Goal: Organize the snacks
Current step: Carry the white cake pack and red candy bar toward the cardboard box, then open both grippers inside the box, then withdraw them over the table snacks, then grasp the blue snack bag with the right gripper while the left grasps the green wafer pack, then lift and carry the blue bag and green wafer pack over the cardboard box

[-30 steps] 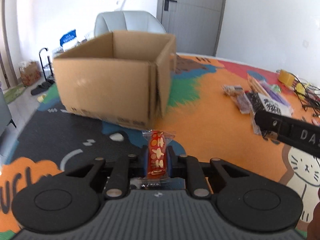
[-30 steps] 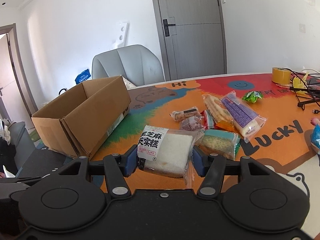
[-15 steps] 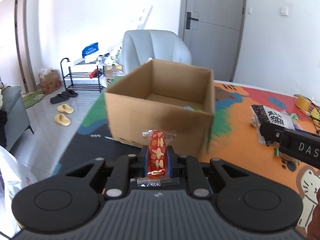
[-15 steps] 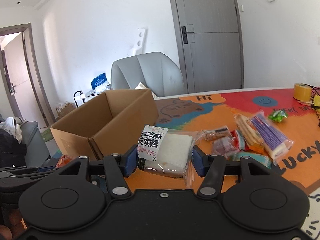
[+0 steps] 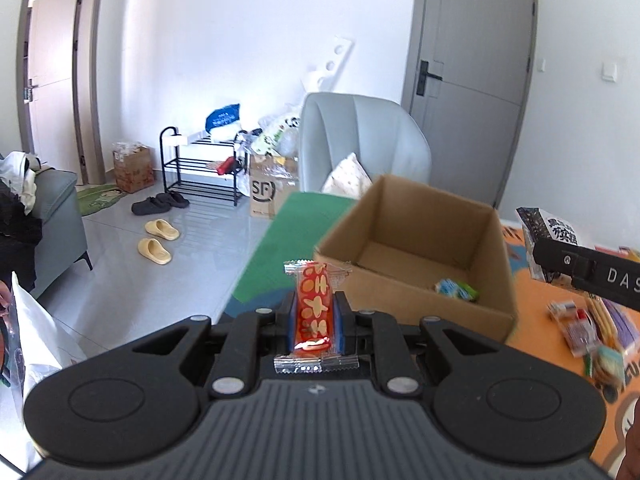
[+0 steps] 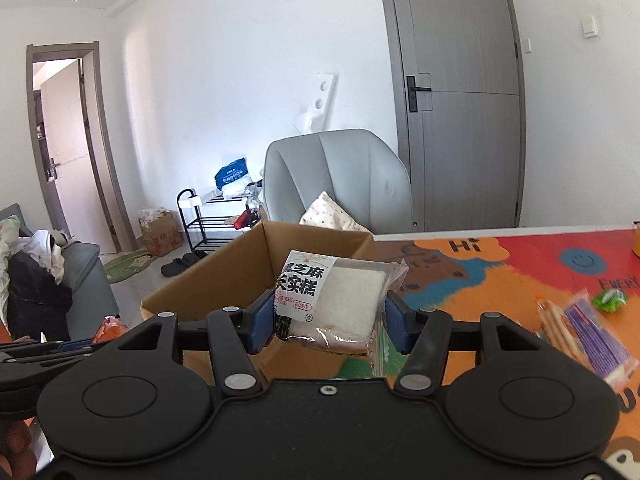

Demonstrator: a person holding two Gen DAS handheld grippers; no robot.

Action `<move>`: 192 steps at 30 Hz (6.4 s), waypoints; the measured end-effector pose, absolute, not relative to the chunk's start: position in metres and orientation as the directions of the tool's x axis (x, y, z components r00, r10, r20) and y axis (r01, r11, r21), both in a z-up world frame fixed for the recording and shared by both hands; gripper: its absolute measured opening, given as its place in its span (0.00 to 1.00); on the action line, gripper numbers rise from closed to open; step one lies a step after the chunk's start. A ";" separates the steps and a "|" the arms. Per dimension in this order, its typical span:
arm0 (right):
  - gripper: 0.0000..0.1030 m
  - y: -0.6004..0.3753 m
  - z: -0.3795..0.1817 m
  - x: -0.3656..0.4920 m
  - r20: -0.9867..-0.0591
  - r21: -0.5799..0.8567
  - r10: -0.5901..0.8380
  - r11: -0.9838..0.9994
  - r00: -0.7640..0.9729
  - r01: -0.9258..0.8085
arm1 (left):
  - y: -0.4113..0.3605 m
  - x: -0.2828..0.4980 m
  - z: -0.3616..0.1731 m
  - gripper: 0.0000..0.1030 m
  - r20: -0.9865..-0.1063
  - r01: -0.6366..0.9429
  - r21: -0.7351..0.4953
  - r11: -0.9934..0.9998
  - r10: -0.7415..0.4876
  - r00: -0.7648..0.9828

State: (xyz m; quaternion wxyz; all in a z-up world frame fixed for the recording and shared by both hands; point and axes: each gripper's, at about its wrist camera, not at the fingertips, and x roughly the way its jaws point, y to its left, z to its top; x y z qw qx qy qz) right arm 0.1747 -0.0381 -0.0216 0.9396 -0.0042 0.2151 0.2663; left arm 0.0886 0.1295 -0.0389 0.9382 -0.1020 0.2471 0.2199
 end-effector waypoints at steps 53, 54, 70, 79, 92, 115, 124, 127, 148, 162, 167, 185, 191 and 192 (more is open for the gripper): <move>0.86 -0.143 -0.041 0.188 -0.451 0.236 0.395 0.918 0.800 -0.320 | 0.057 0.145 -0.014 0.74 -0.435 -0.273 -0.071 0.959 0.216 0.874; 0.87 -0.145 -0.041 0.186 -0.450 0.240 0.394 0.918 0.802 -0.317 | 0.054 0.145 -0.014 0.77 -0.438 -0.271 -0.068 0.960 0.216 0.873; 1.00 -0.195 -0.044 0.170 -0.445 0.215 0.323 0.944 0.835 -0.251 | -0.006 0.140 -0.026 0.91 -0.438 -0.227 -0.044 0.973 0.185 0.880; 1.00 -0.223 -0.053 0.164 -0.462 0.191 0.260 0.963 0.848 -0.191 | -0.038 0.146 -0.038 0.91 -0.457 -0.187 -0.039 0.982 0.148 0.877; 1.00 -0.254 -0.076 0.166 -0.480 0.209 0.227 0.968 0.847 -0.141 | -0.065 0.162 -0.061 0.91 -0.479 -0.117 -0.065 0.991 0.072 0.875; 0.93 -0.327 -0.103 0.194 -0.529 0.166 0.001 0.981 0.849 0.102 | -0.128 0.202 -0.103 0.90 -0.552 -0.021 -0.061 0.998 -0.016 0.834; 0.76 -0.338 -0.118 0.218 -0.568 0.146 -0.052 0.976 0.822 0.162 | -0.147 0.213 -0.118 0.90 -0.574 -0.014 -0.030 0.999 -0.006 0.819; 0.50 -0.340 -0.123 0.222 -0.581 0.140 -0.064 0.974 0.812 0.176 | -0.152 0.215 -0.121 0.90 -0.577 -0.019 -0.024 1.000 0.001 0.817; 0.30 -0.315 -0.115 0.196 -0.576 0.164 0.035 0.984 0.817 0.074 | -0.154 0.226 -0.131 0.51 -0.609 -0.004 -0.005 1.000 0.000 0.793; 0.30 -0.289 -0.097 0.172 -0.527 0.164 0.063 0.986 0.847 0.028 | -0.135 0.191 -0.096 0.48 -0.547 -0.011 -0.028 1.000 -0.006 0.837; 0.30 -0.275 -0.089 0.166 -0.502 0.172 0.092 0.985 0.860 -0.005 | -0.120 0.181 -0.082 0.48 -0.514 -0.042 -0.025 0.999 0.024 0.858; 0.30 -0.218 -0.059 0.162 -0.437 0.140 0.151 0.985 0.887 -0.099 | -0.057 0.150 -0.038 0.49 -0.425 -0.131 -0.054 0.990 0.096 0.900; 0.30 -0.202 -0.049 0.165 -0.427 0.139 0.158 0.984 0.891 -0.108 | -0.038 0.145 -0.021 0.49 -0.393 -0.143 -0.057 0.988 0.109 0.913; 0.30 -0.199 -0.048 0.166 -0.424 0.135 0.158 0.985 0.892 -0.110 | -0.035 0.145 -0.019 0.49 -0.392 -0.147 -0.059 0.987 0.113 0.913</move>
